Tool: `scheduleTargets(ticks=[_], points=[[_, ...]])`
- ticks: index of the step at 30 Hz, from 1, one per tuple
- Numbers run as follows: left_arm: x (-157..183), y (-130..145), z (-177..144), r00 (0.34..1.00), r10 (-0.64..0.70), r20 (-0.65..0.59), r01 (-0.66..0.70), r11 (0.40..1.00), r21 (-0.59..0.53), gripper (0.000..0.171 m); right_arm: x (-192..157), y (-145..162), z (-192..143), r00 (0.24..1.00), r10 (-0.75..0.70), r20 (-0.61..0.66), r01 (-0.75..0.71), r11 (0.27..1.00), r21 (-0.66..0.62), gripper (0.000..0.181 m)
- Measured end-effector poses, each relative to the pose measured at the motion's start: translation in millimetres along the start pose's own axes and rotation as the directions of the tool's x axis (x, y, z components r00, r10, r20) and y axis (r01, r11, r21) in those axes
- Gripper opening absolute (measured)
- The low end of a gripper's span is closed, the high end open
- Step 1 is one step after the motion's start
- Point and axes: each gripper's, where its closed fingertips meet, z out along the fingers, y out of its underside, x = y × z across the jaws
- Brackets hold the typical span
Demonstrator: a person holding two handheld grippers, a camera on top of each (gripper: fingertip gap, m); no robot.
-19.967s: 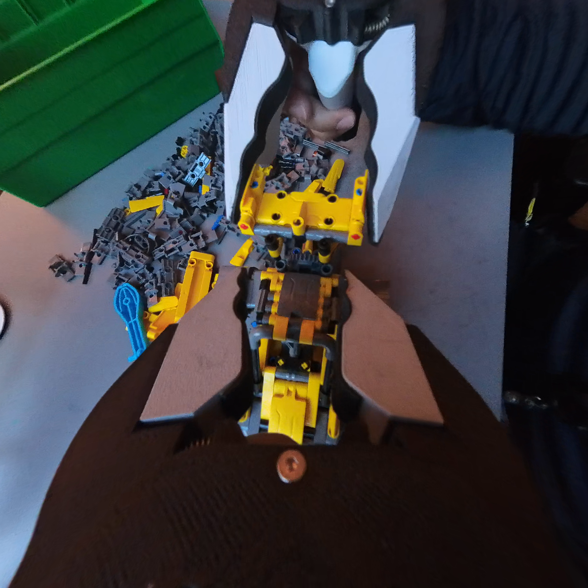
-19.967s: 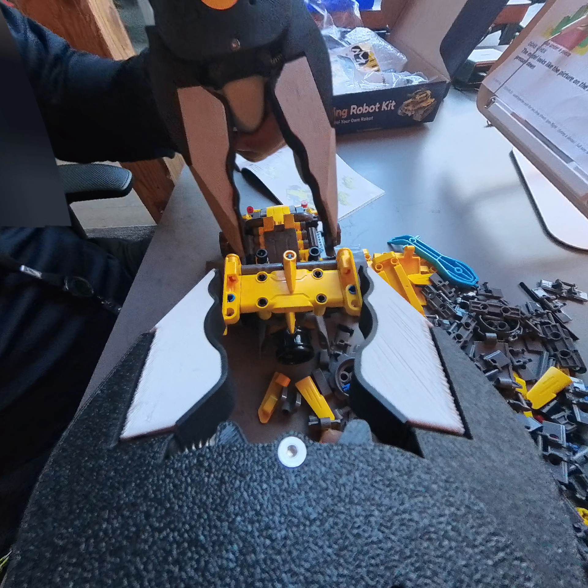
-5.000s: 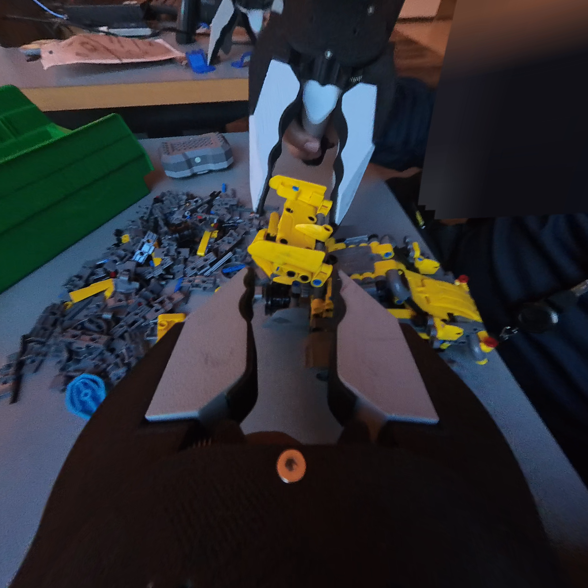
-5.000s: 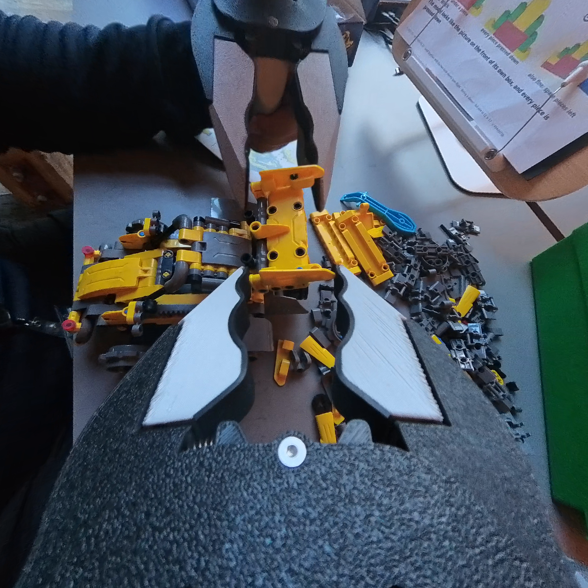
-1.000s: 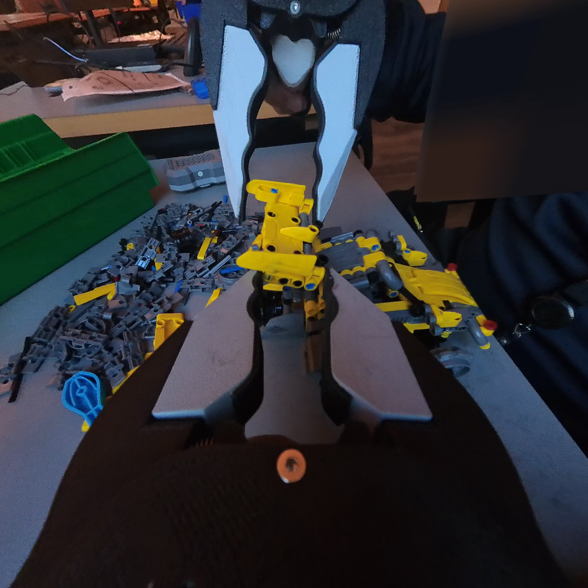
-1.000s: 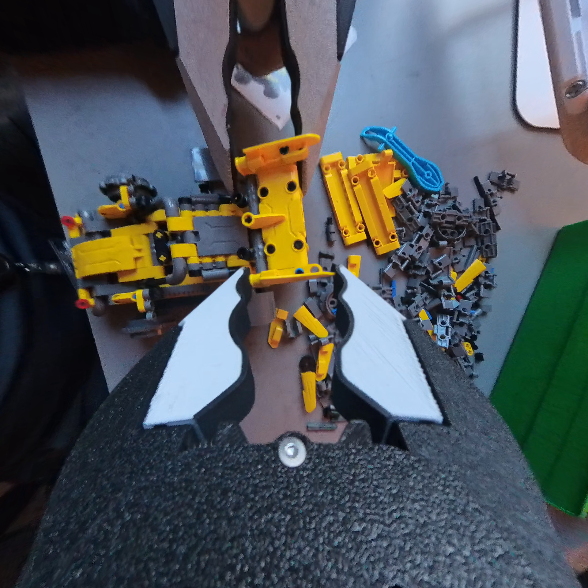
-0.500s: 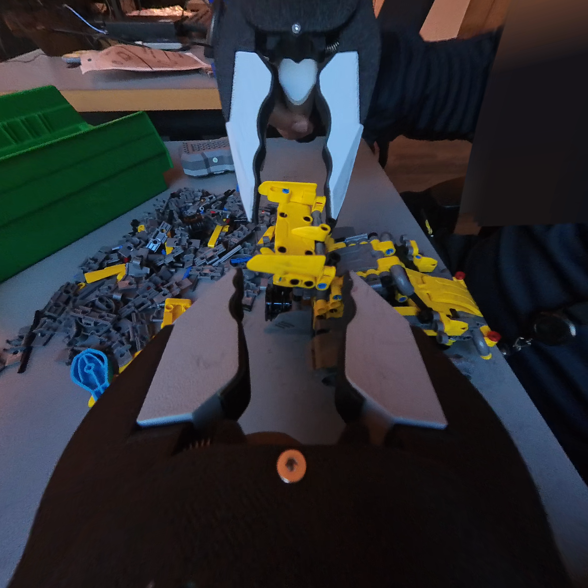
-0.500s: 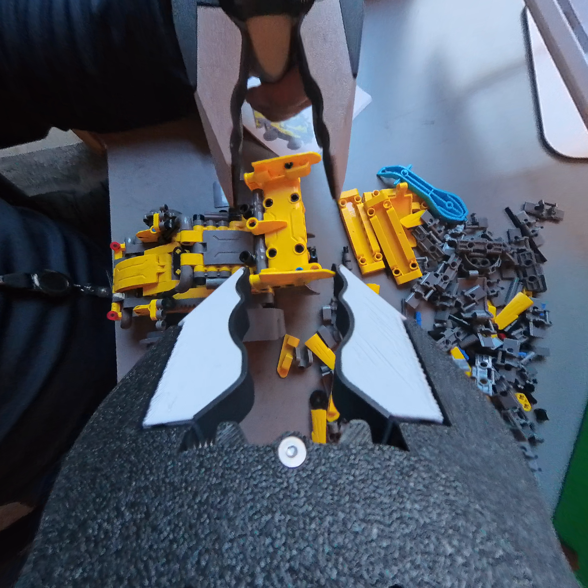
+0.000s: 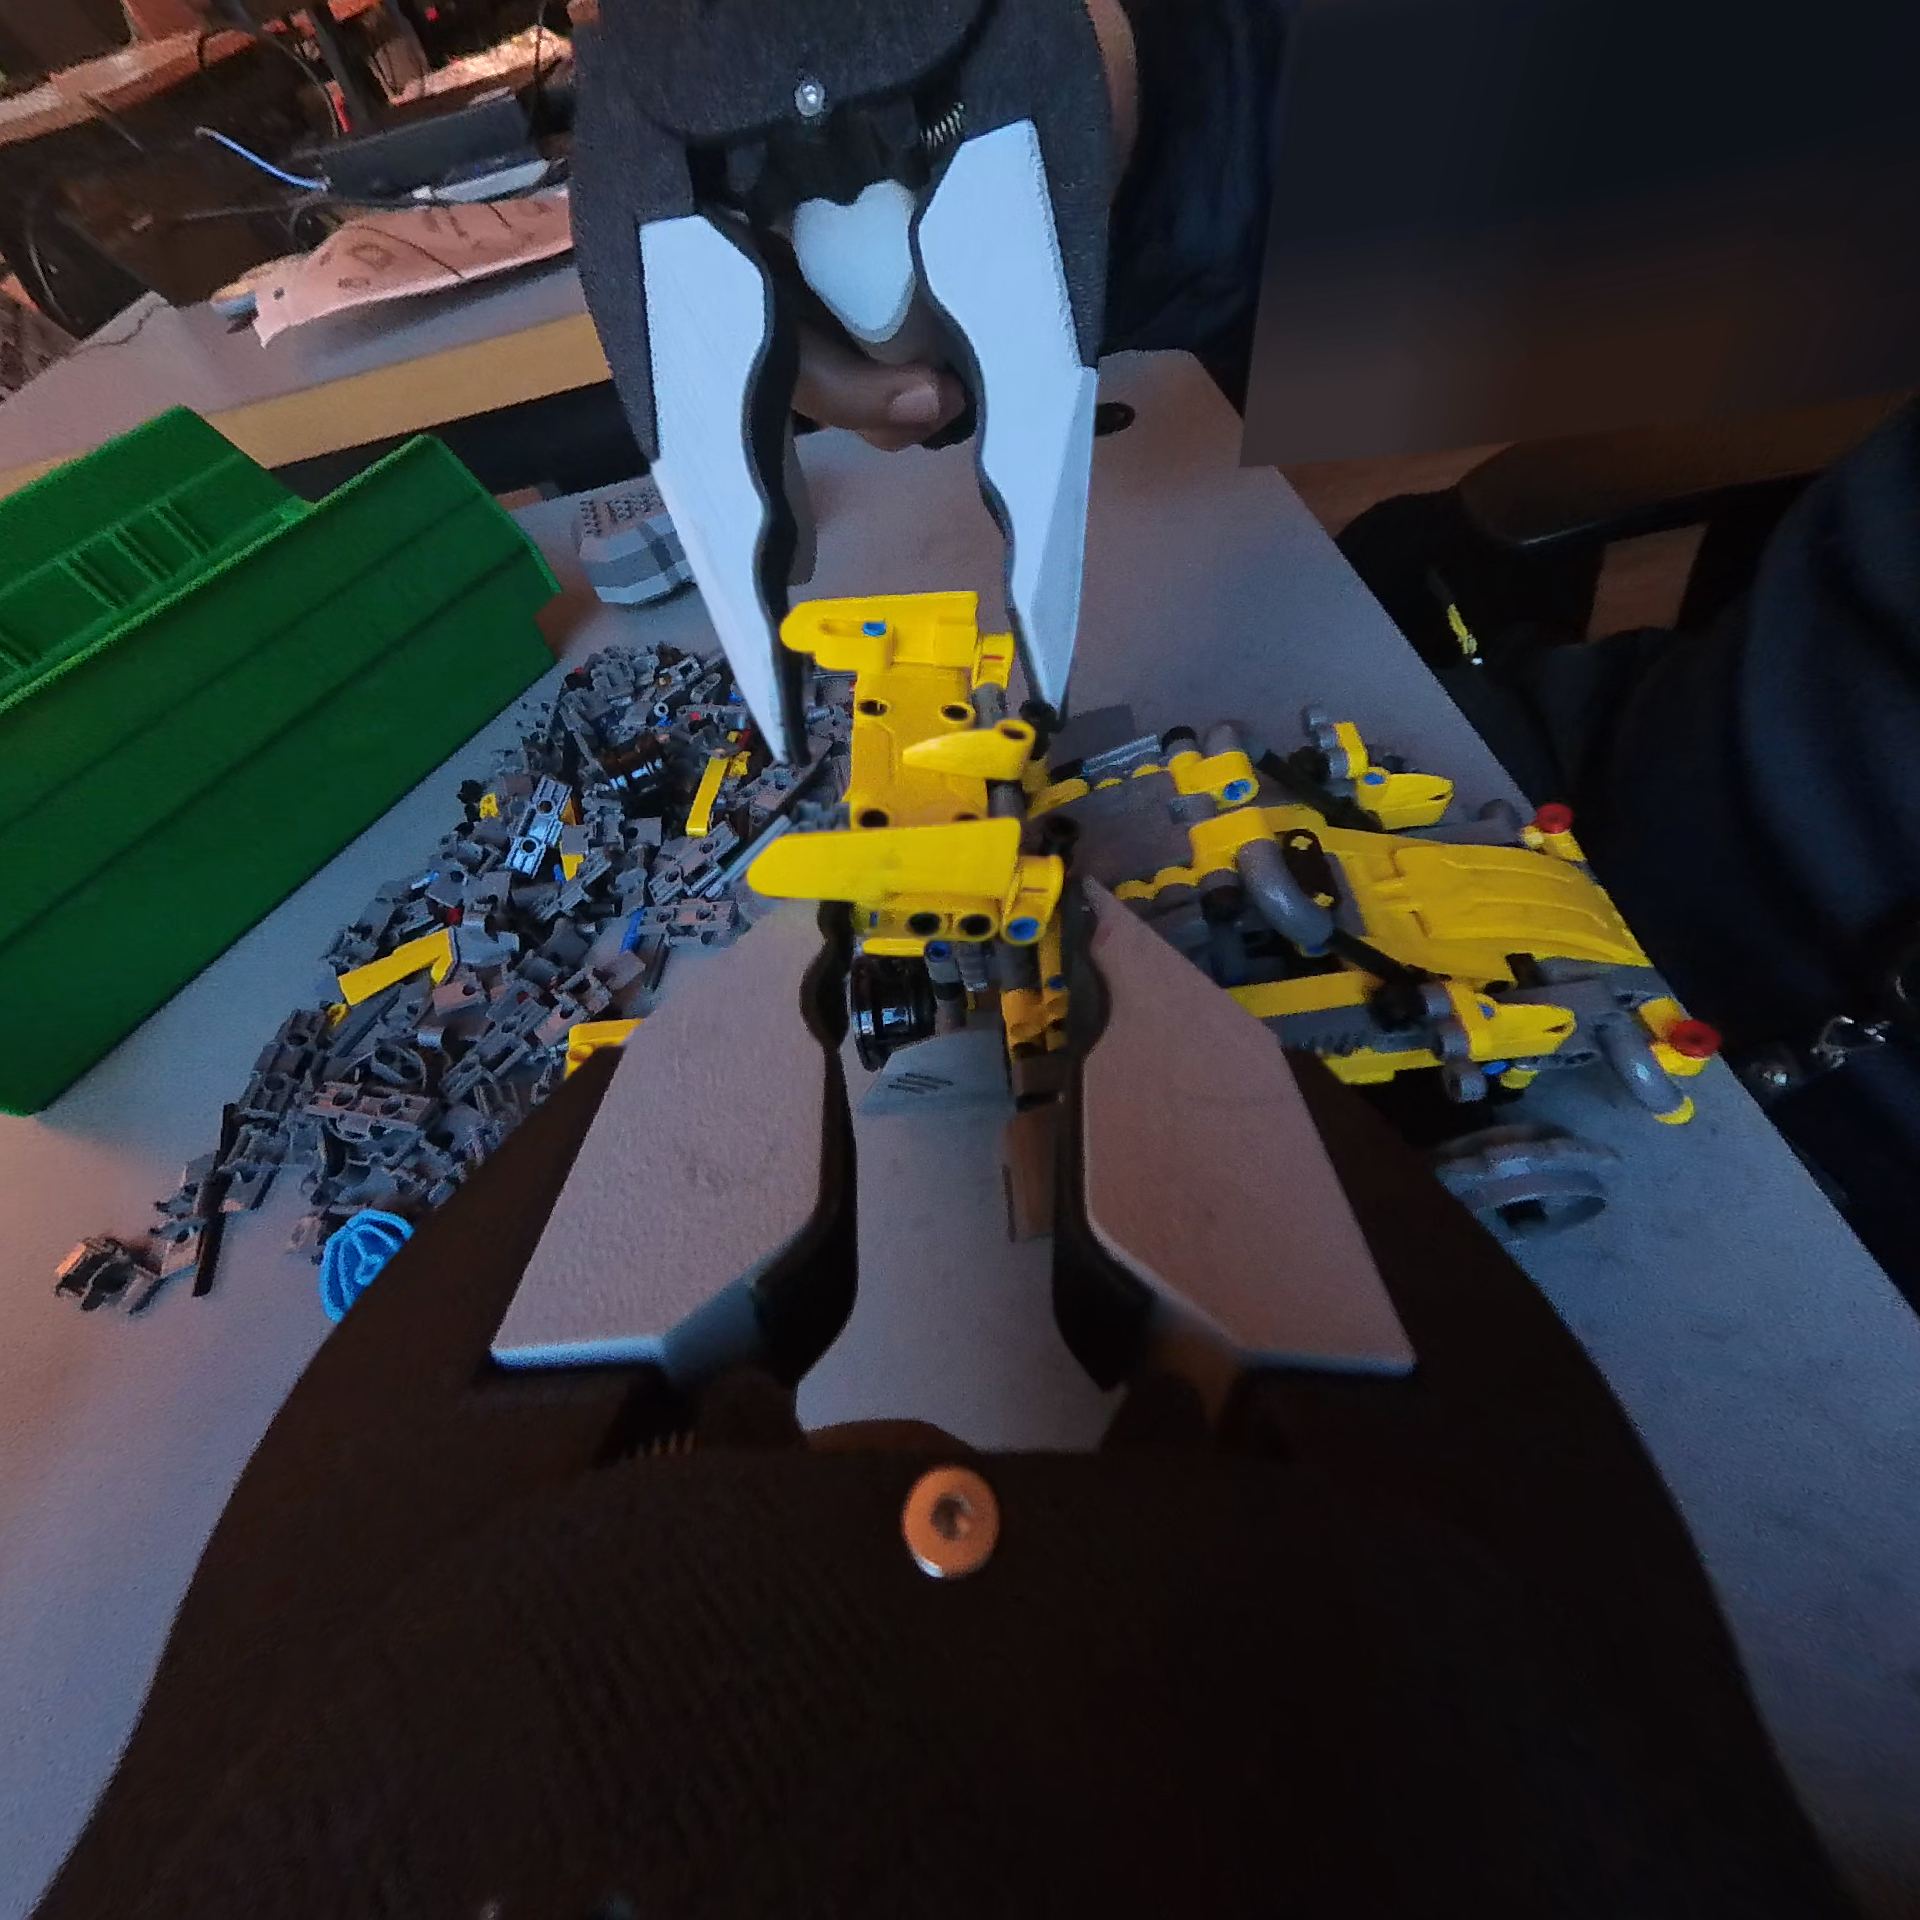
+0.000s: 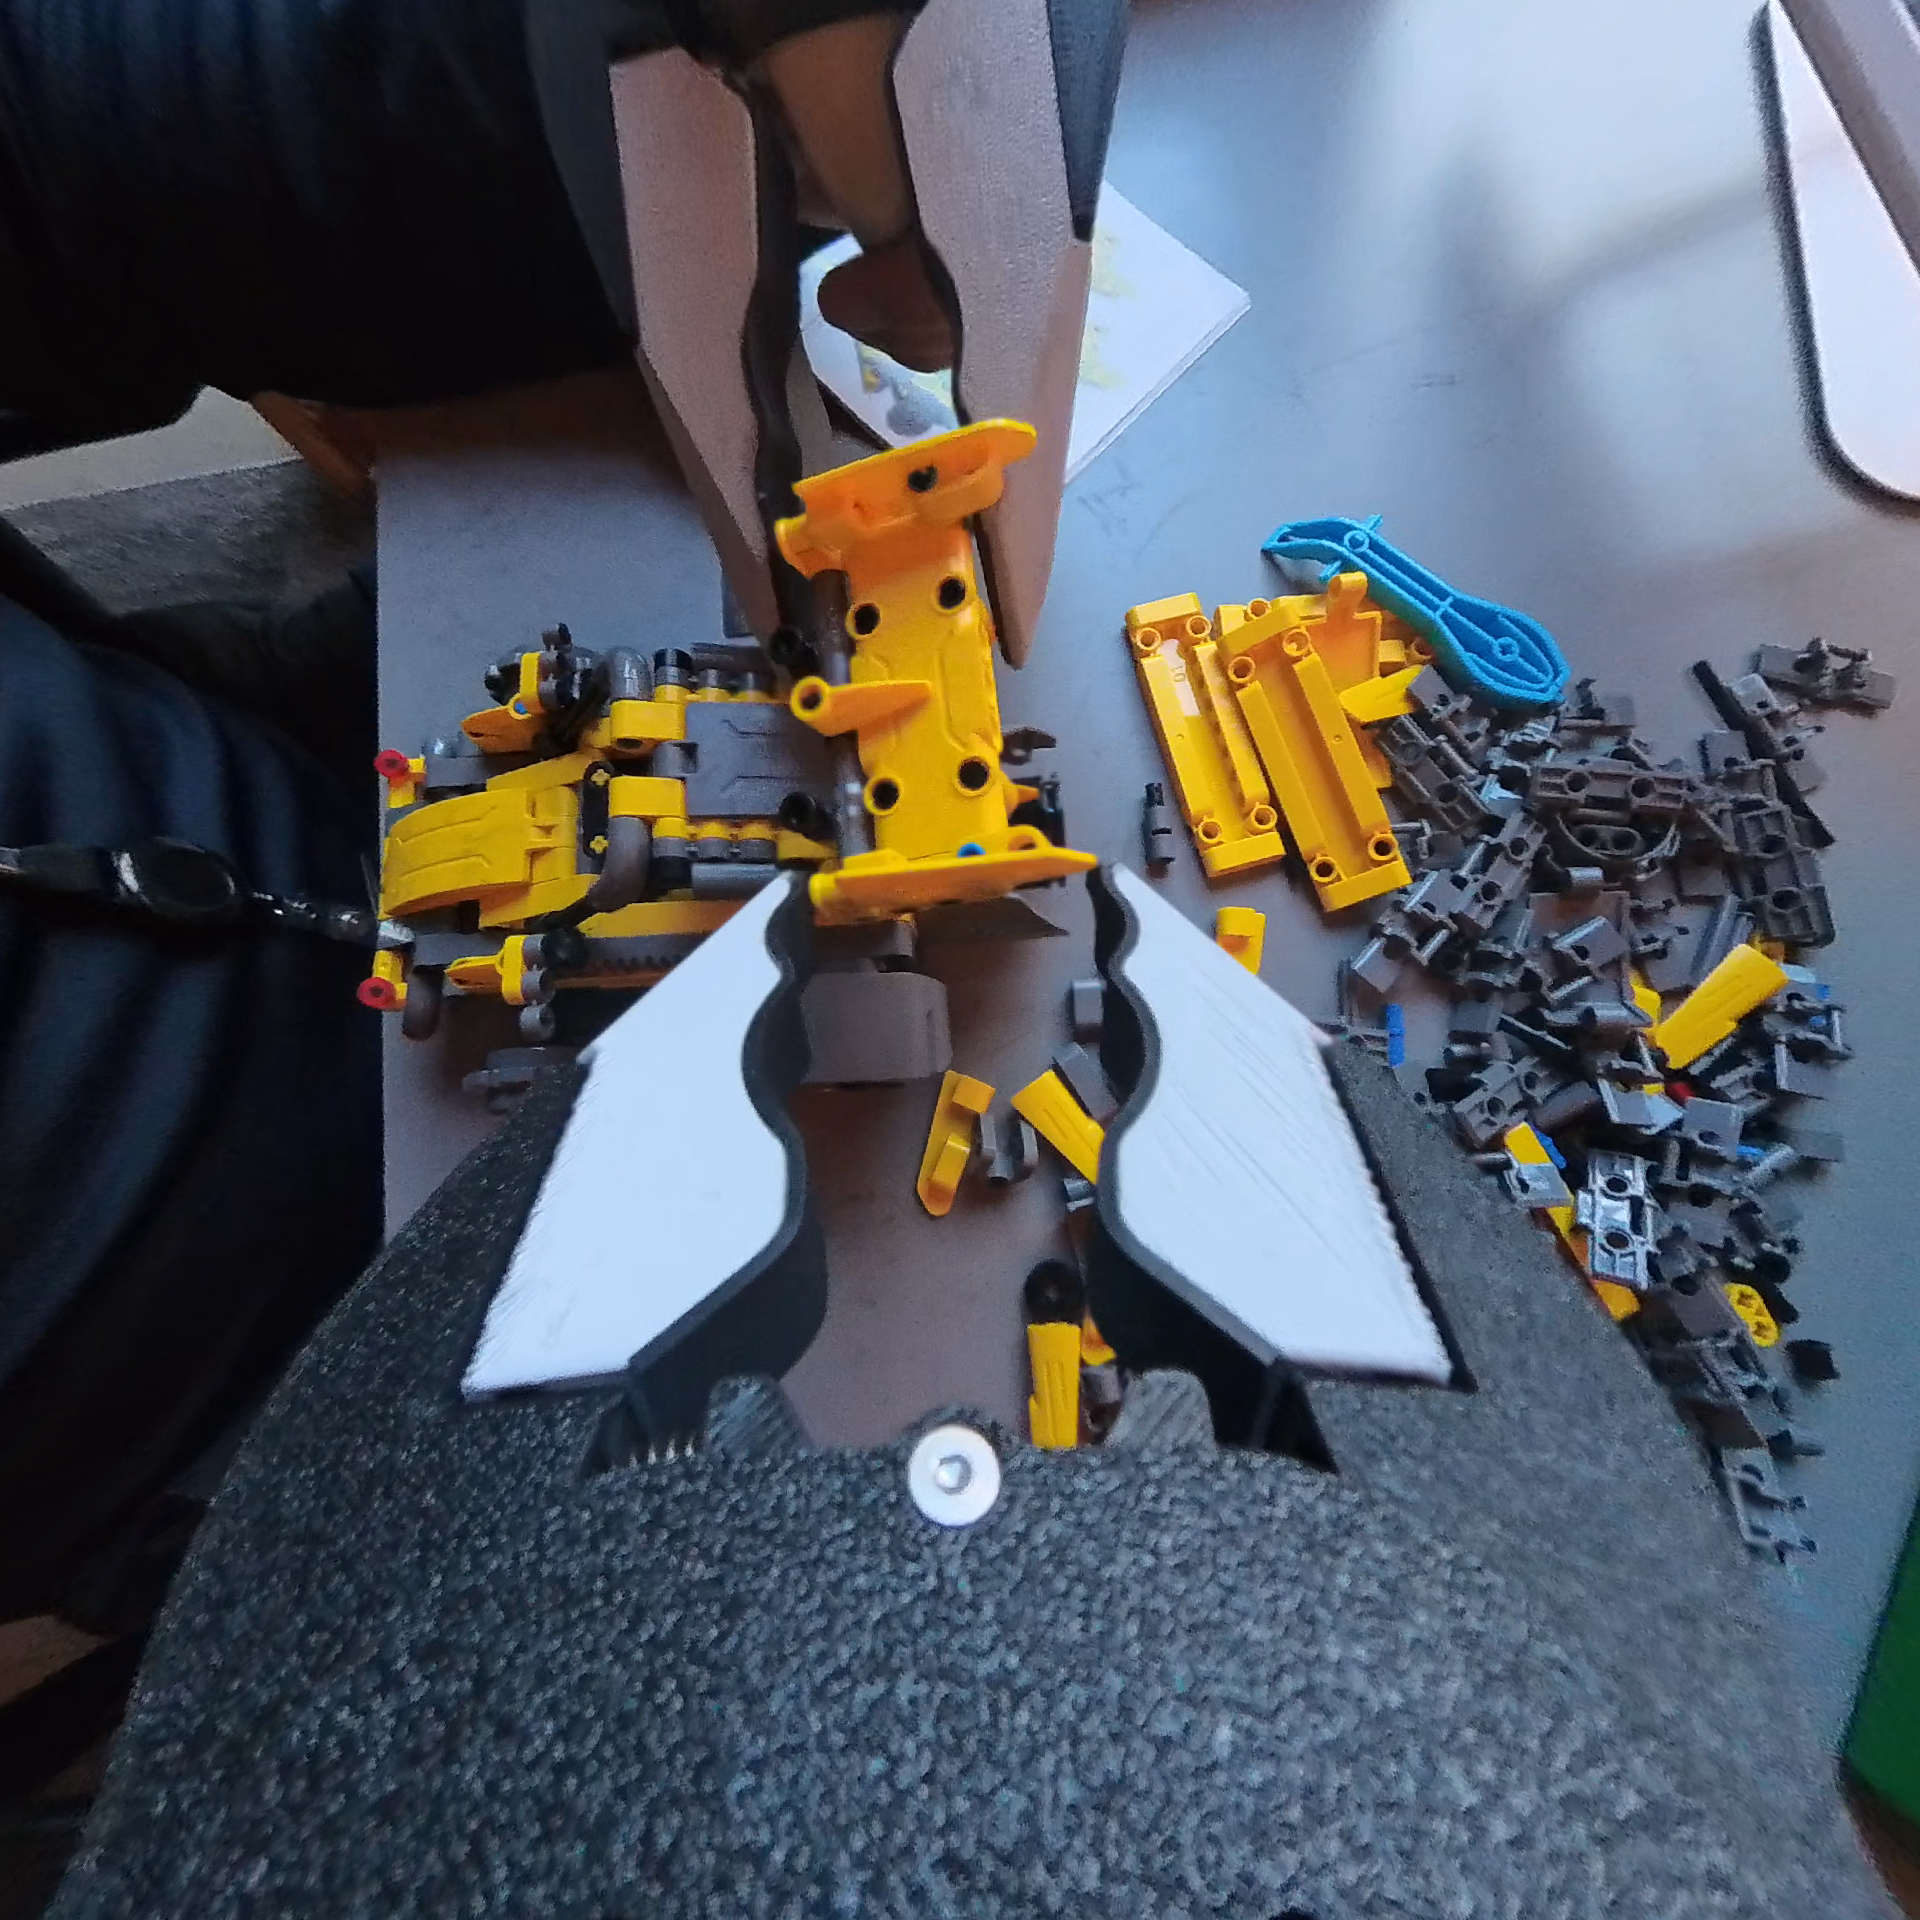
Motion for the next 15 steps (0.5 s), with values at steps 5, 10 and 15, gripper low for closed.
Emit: scheduleTargets(ticks=[5, 10, 15], points=[[-2.3, 0.0, -1.3, 1.0, -0.024, -0.001, 0.024, 1.0, 0.016, 0.037, 7.7, -4.8, -9.8, 0.999, 0.012, -0.046, -0.013, 1.0, -0.002, 0.062], [-3.6, 0.9, -1.0, 0.999, -0.036, 0.002, 0.036, 0.999, 0.008, 0.037, 1.4, -37.9, -19.1, 0.998, 0.067, 0.002, -0.067, 0.994, 0.084, 0.08], [-3.4, 1.2, -1.2, 0.999, -0.045, 0.002, 0.045, 0.999, 0.008, 0.037, -6.7, -39.4, 12.4, 0.997, -0.063, -0.043, 0.061, 0.997, -0.048, 0.057]])
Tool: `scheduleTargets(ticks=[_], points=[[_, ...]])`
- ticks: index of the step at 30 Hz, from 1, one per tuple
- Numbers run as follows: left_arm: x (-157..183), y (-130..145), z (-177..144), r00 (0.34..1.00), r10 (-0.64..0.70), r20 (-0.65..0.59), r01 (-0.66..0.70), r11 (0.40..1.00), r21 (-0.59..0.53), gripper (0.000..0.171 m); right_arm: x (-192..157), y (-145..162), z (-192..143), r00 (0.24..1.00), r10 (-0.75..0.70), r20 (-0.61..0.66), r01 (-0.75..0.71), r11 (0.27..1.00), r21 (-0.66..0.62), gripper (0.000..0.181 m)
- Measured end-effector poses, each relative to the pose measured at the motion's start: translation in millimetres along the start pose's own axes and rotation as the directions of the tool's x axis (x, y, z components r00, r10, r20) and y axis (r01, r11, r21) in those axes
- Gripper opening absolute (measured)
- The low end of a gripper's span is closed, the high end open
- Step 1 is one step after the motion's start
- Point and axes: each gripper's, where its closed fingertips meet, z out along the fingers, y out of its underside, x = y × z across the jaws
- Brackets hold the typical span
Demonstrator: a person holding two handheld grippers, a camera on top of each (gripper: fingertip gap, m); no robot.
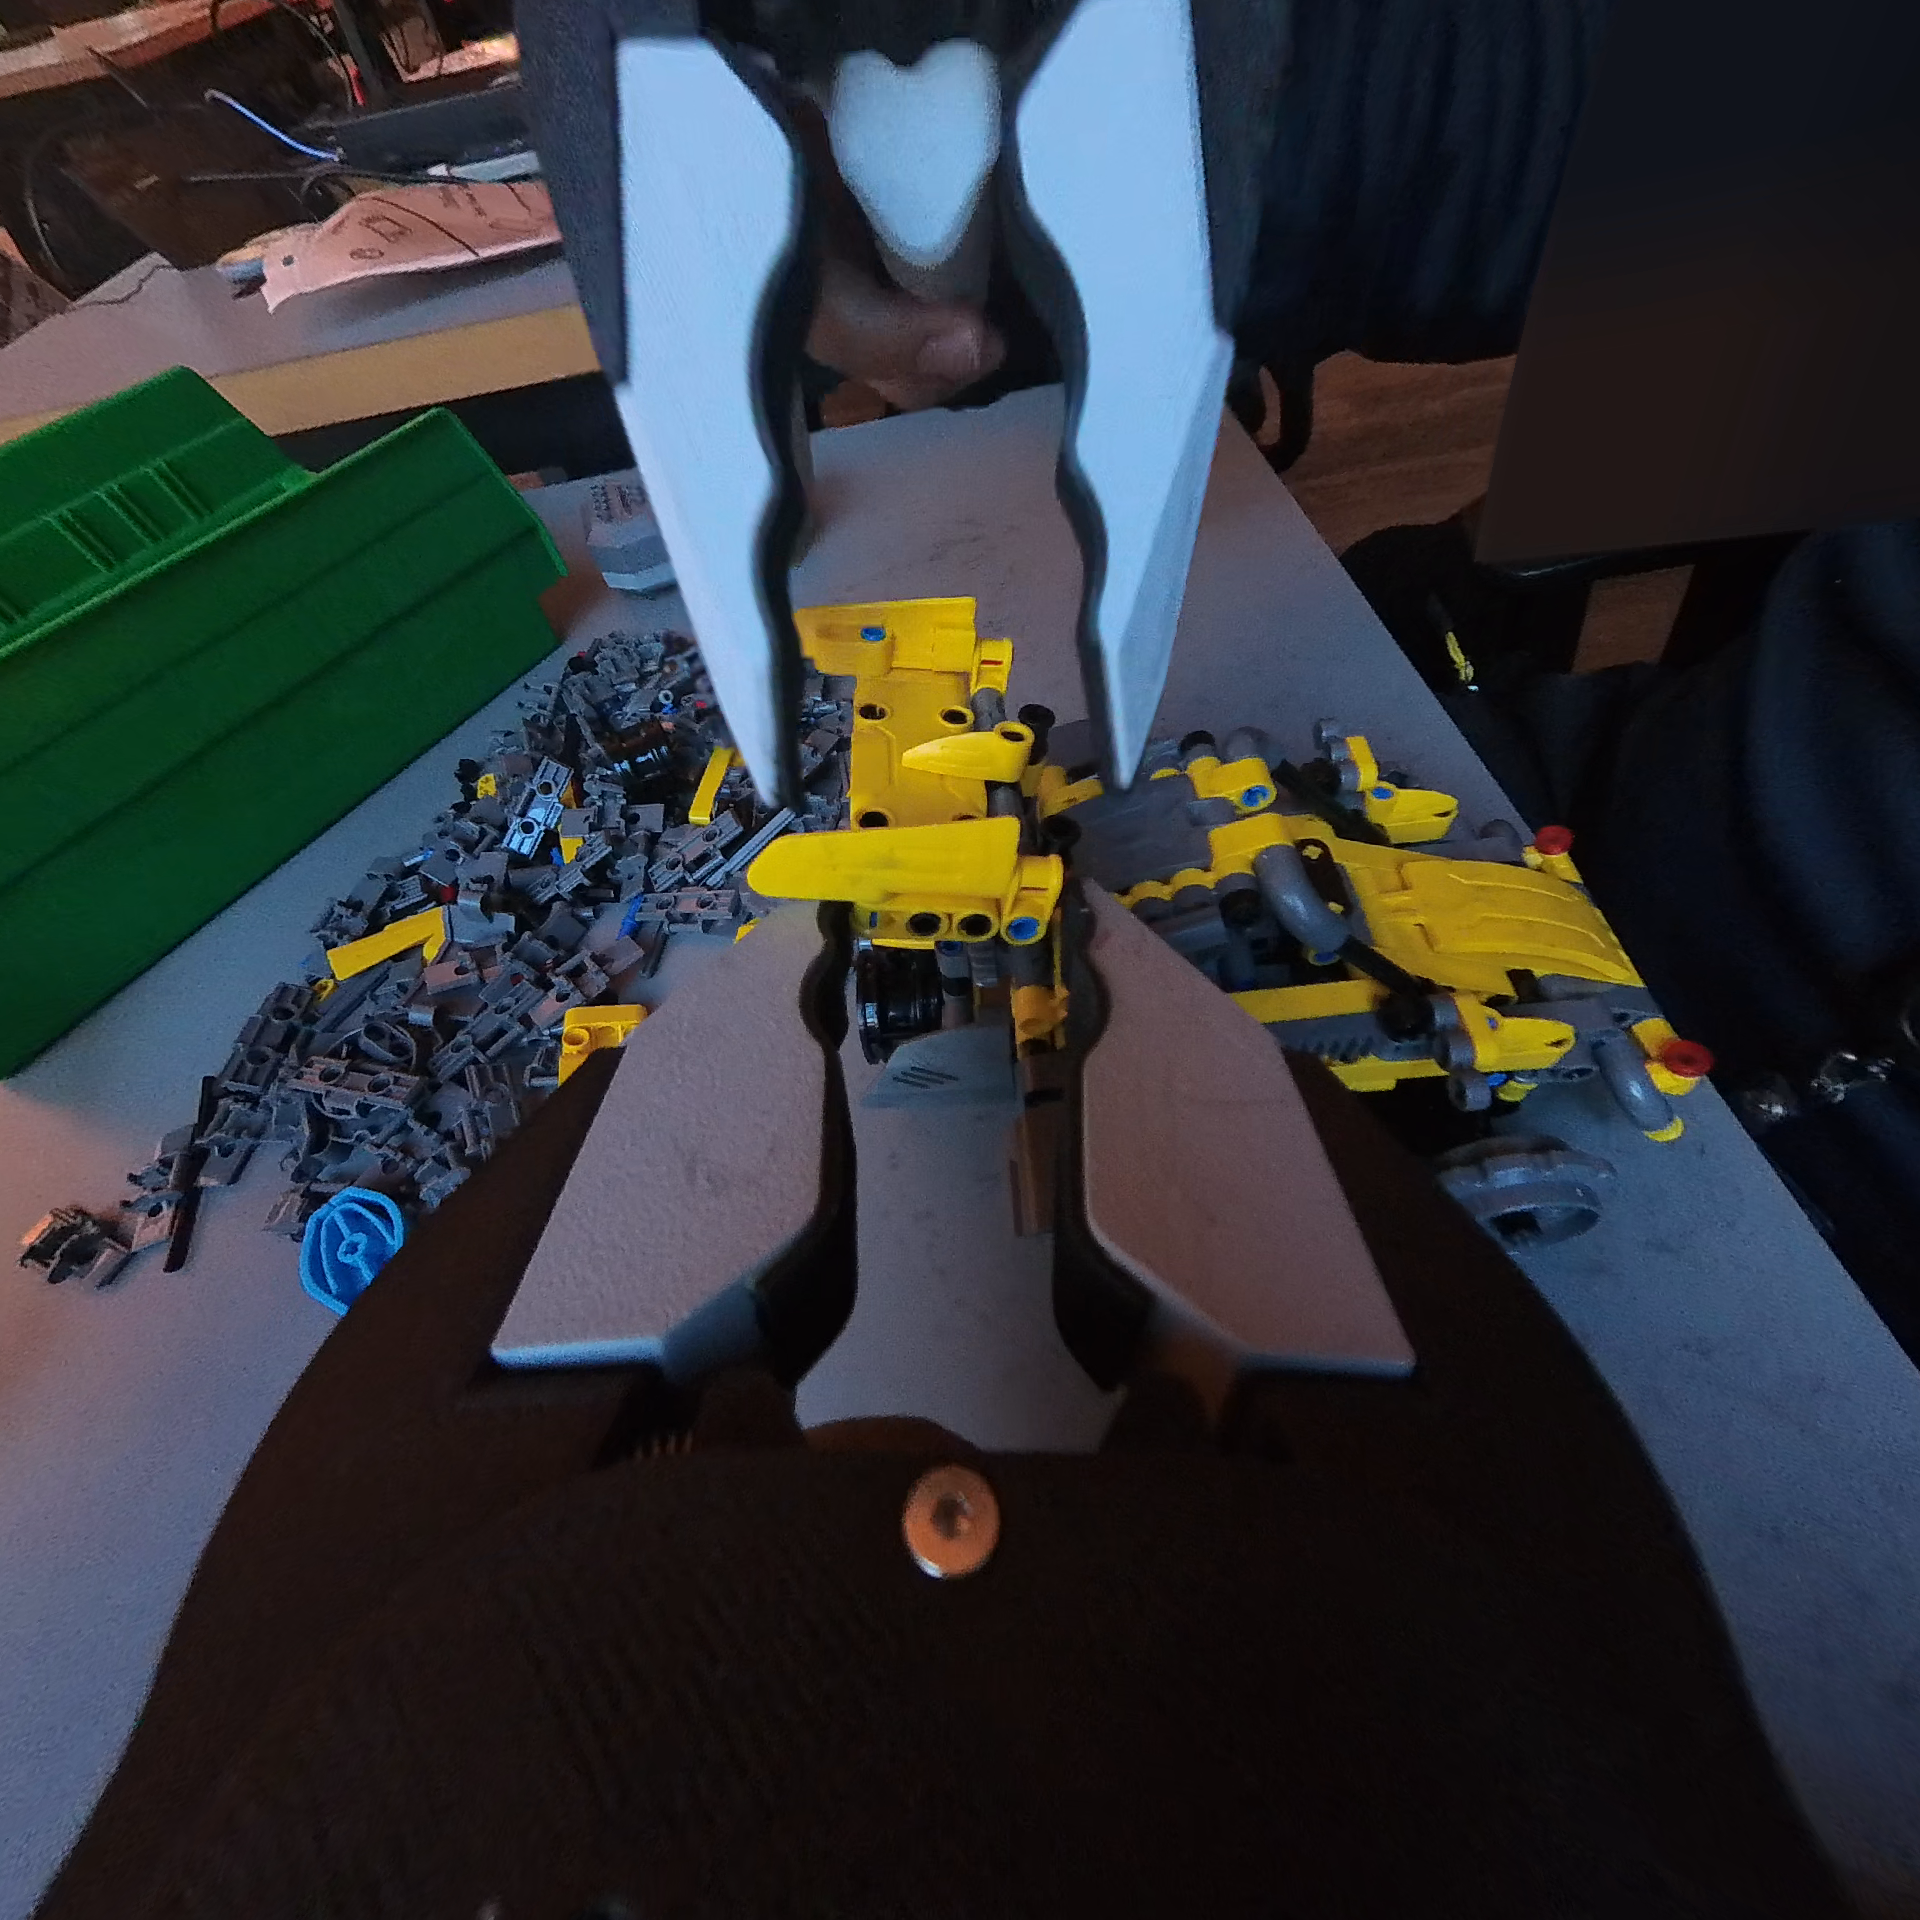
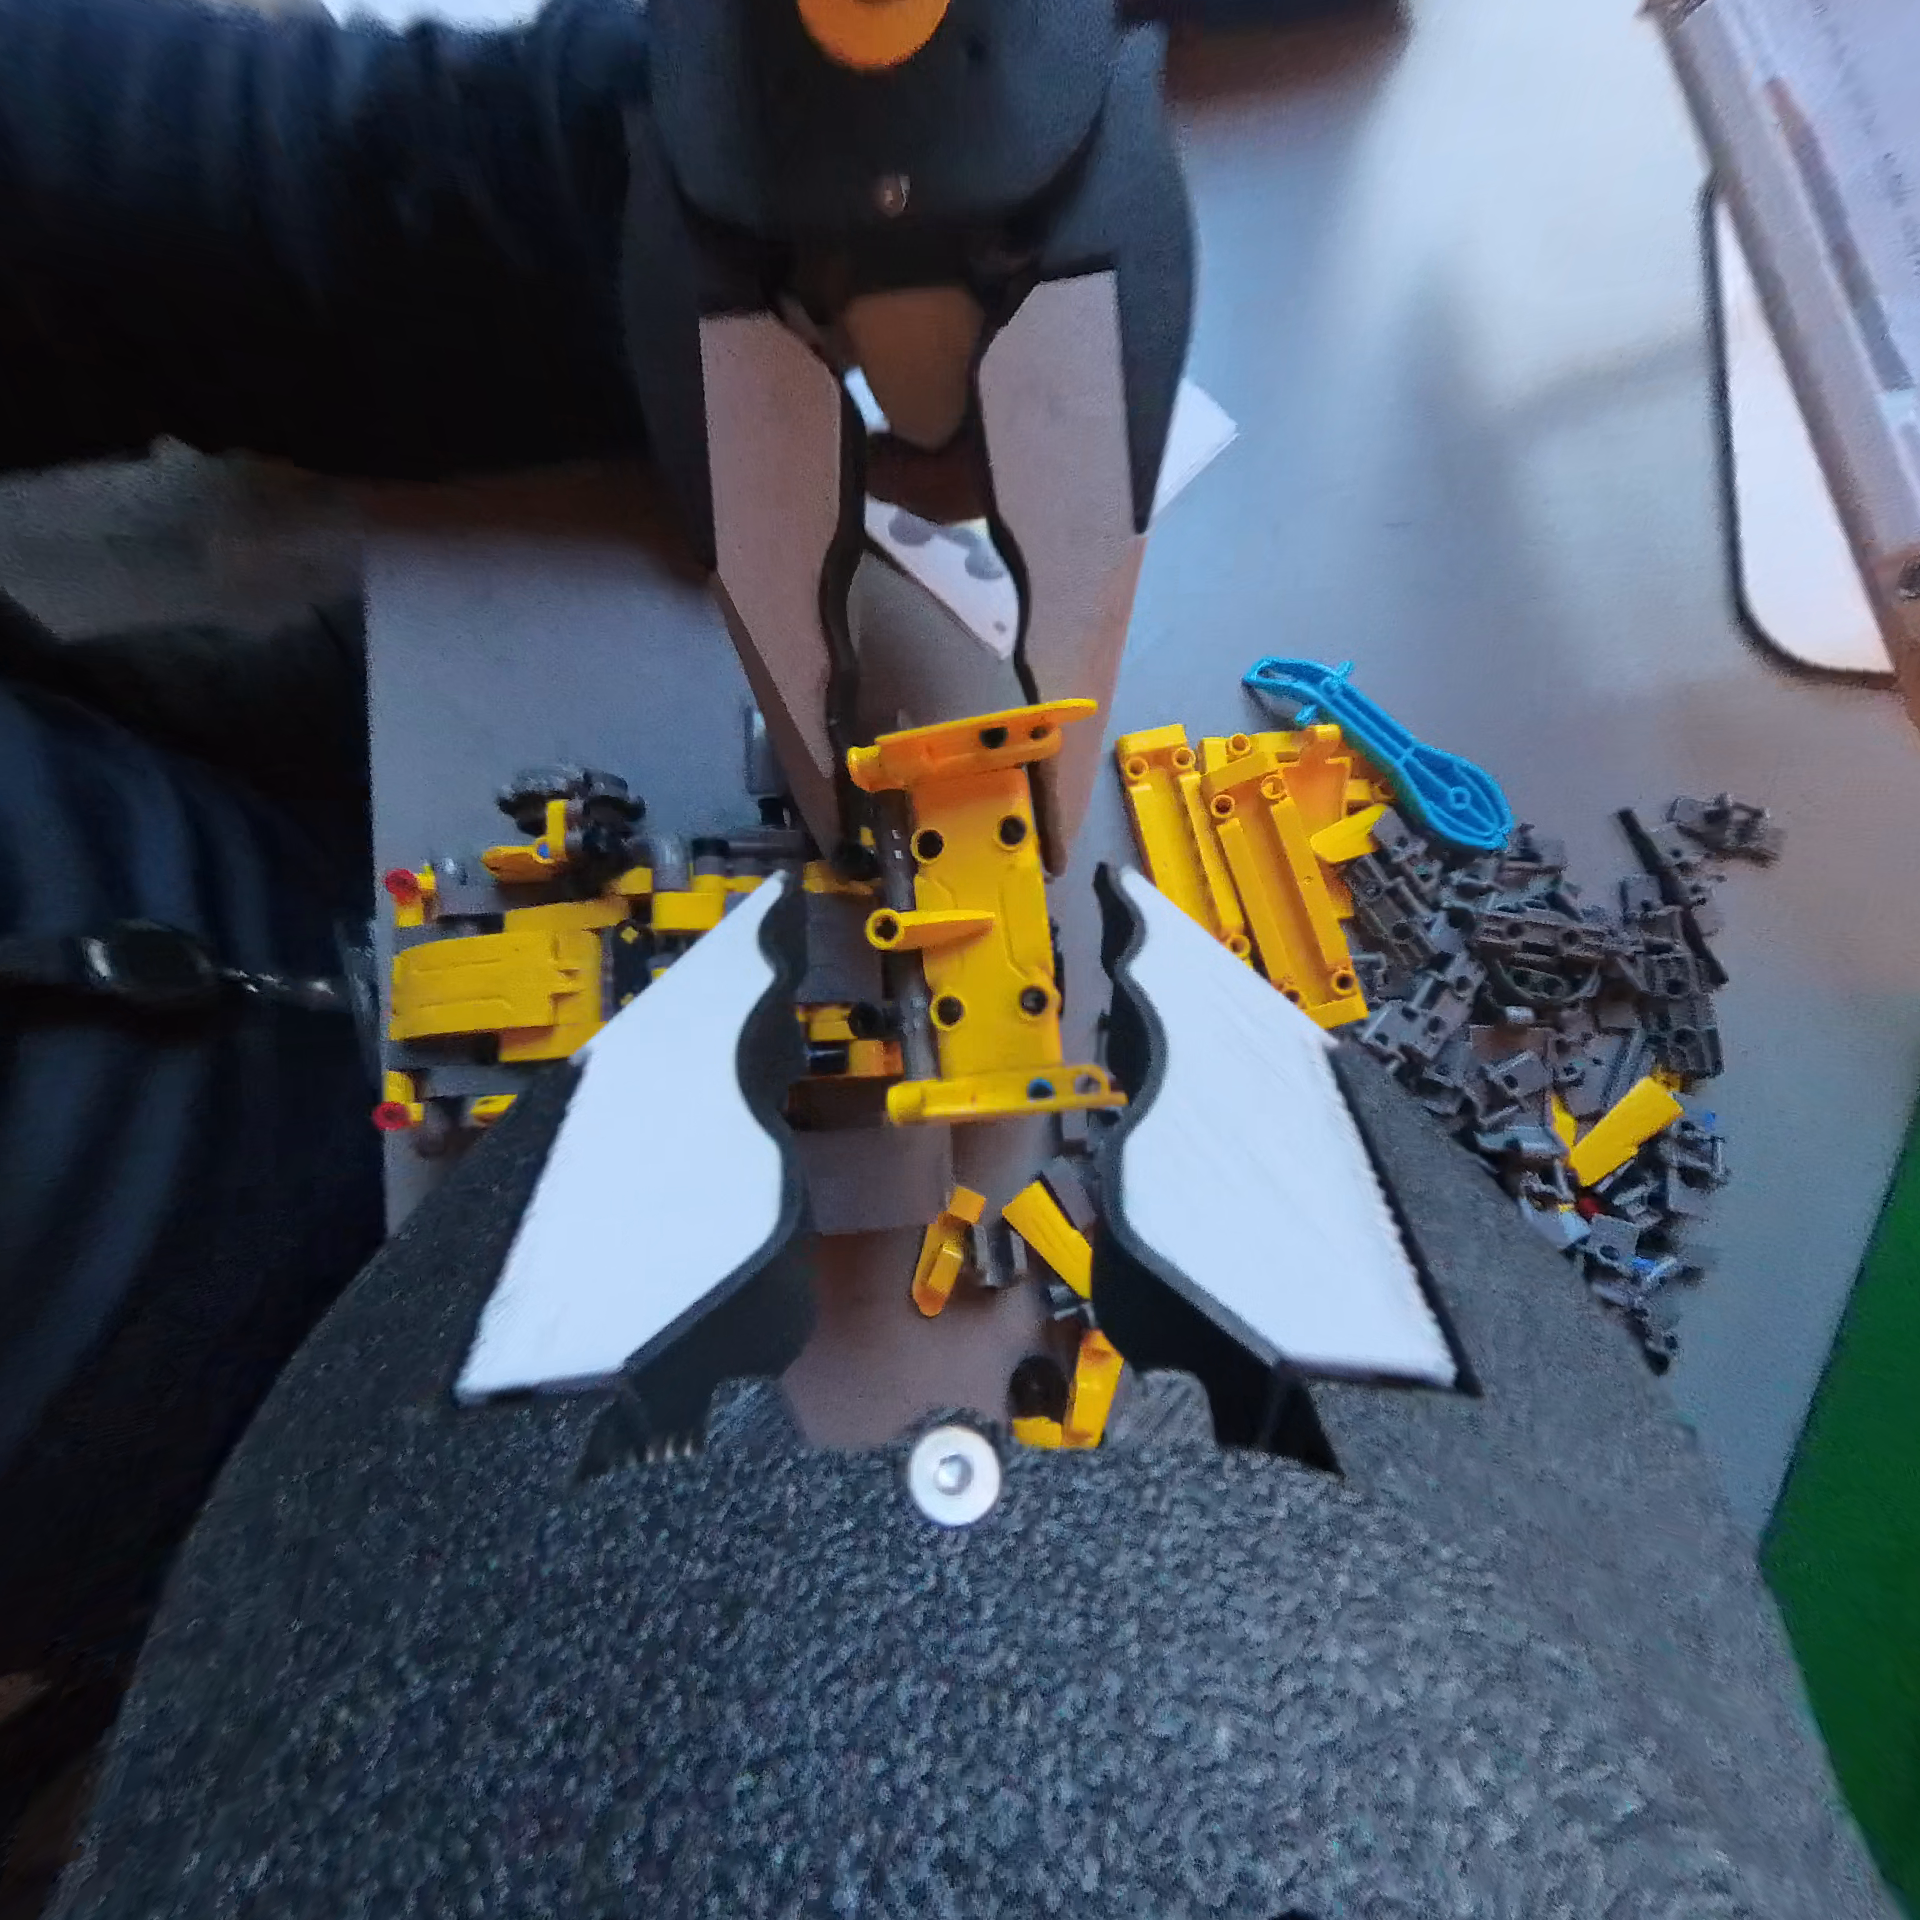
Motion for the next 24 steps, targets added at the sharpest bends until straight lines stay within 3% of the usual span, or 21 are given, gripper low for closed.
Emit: scheduleTargets(ticks=[3, 17, 24], points=[[-0.6, 1.8, -0.8, 1.0, -0.003, 0.004, 0.003, 1.0, -0.01, 0.037, -1.5, 1.3, 10.0, 1.0, -0.012, 0.003, 0.012, 1.0, -0.029, 0.043], [1.4, 1.5, 0.0, 1.0, 0.003, -0.007, -0.003, 1.0, -0.003, 0.036, -0.1, 8.4, 10.5, 0.988, -0.155, -0.024, 0.149, 0.974, -0.168, 0.035], [-0.6, 1.5, 0.1, 1.0, -0.008, 0.004, 0.008, 1.0, -0.009, 0.037, 1.2, 9.5, 12.5, 0.993, -0.115, -0.013, 0.111, 0.981, -0.159, 0.035]])
